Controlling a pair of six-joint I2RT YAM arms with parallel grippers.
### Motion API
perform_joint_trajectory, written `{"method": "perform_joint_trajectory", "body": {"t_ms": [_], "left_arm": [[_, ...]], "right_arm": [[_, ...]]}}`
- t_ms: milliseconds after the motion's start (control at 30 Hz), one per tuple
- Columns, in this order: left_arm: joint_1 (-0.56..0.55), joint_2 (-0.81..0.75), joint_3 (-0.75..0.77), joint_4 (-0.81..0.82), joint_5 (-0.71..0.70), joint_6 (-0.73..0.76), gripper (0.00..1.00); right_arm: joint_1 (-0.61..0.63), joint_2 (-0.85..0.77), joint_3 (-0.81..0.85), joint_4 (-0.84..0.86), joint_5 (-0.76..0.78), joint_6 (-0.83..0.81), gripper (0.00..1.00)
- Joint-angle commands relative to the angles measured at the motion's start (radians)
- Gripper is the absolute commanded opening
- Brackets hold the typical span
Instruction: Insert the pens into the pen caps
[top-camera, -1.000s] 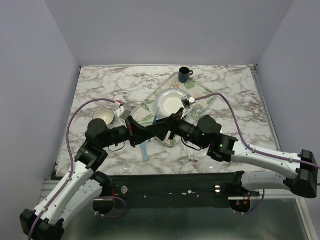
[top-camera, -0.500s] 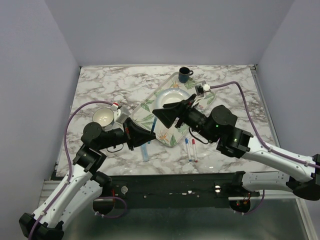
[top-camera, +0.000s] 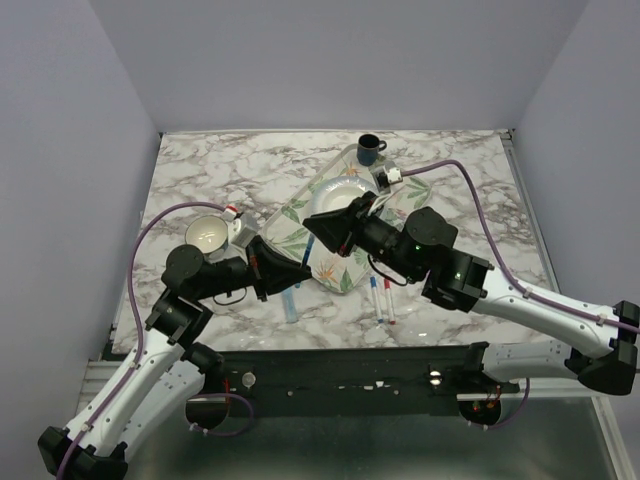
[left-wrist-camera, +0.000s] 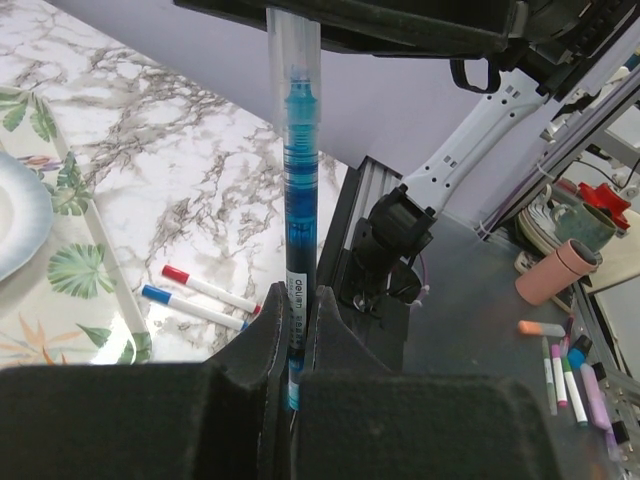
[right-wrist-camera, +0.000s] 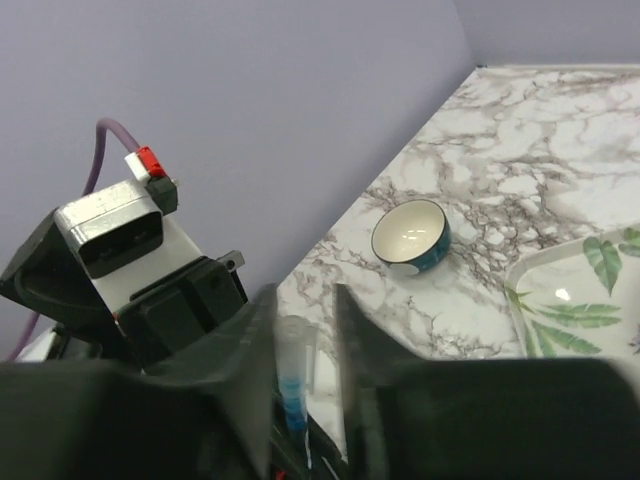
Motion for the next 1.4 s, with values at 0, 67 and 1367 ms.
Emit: {"method": "perform_joint_trajectory", "body": {"t_ms": [0, 67, 1367], "left_arm": [[-0.002, -0.010, -0.009, 0.030, 0.018, 0.002, 0.00], [-0.002, -0.008, -0.010, 0.041, 0.007, -0.012, 0.00], [-0.001, 0.363, 0.441, 0.059, -0.209, 0.026, 0.00]], "right_arm": [[0.007, -0.006, -0.024, 0.003, -0.053, -0.005, 0.17], [0.007, -0.007, -0.057, 0.013, -0.068, 0.003, 0.01], [0.140, 0.002, -0.363, -0.061, -0.170, 0.029, 0.01]]}}
